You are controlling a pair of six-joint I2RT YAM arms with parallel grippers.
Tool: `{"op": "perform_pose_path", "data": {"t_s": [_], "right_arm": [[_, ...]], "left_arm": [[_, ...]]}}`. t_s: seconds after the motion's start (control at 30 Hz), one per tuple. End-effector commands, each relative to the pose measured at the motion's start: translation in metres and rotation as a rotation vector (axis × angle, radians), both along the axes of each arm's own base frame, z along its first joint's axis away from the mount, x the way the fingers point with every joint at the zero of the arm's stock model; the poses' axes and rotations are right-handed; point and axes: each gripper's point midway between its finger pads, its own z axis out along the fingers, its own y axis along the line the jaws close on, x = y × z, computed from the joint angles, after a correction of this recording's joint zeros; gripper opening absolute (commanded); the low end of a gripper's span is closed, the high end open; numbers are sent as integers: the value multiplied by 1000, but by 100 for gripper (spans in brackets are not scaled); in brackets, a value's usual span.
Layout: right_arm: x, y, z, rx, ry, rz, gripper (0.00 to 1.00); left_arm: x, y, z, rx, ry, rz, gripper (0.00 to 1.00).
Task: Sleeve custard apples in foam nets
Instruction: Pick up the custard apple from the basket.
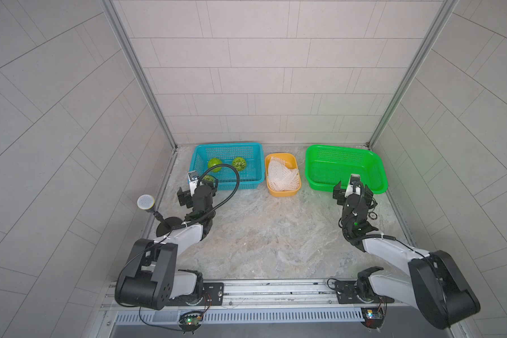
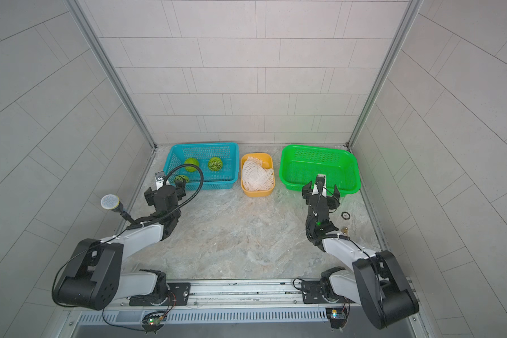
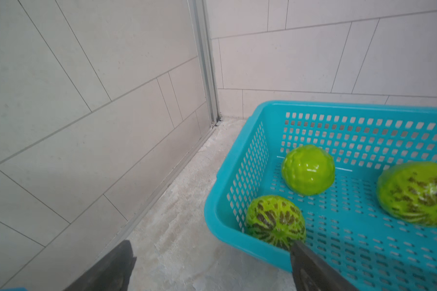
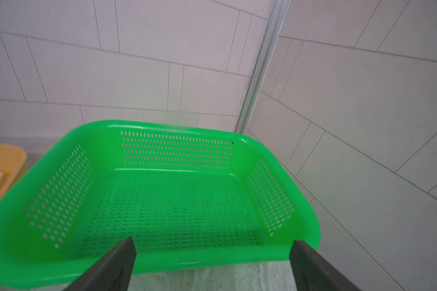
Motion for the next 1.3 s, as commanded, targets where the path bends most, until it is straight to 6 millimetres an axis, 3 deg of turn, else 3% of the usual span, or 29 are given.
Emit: {"op": "perform_pose_path", "data": {"t_s": [0.0,0.1,0.2,0.27,0.4,0.5,0.63,0.77,0.93,1.27], "right_arm": [[-10,-5,2,178,73,-19,100],[-15,2,3,399,92,70,100],[-15,5,8,565,-15,135,100],[-15,9,16,651,-40,192,100],[-10,36,20,664,111,331,96],[-13,36,8,669,176,310,96],[-20,42,-6,685,217,322,99],[-28,51,-16,668,261,337,100],[-38,58,-23,641,285,362,100],[-47,62,-28,633,281,392,100]], "left_arm": [[-4,5,10,-85,74,82,100],[5,-3,12,-233,100,96,100],[17,-18,5,-356,124,48,100],[25,-36,2,-415,154,-40,100],[39,-70,5,-518,216,-196,97],[44,-92,3,-586,260,-258,93],[56,-116,-2,-618,327,-280,100],[78,-144,-6,-616,356,-318,100],[103,-158,-25,-634,428,-291,100],[139,-157,-60,-554,500,-207,100]]}}
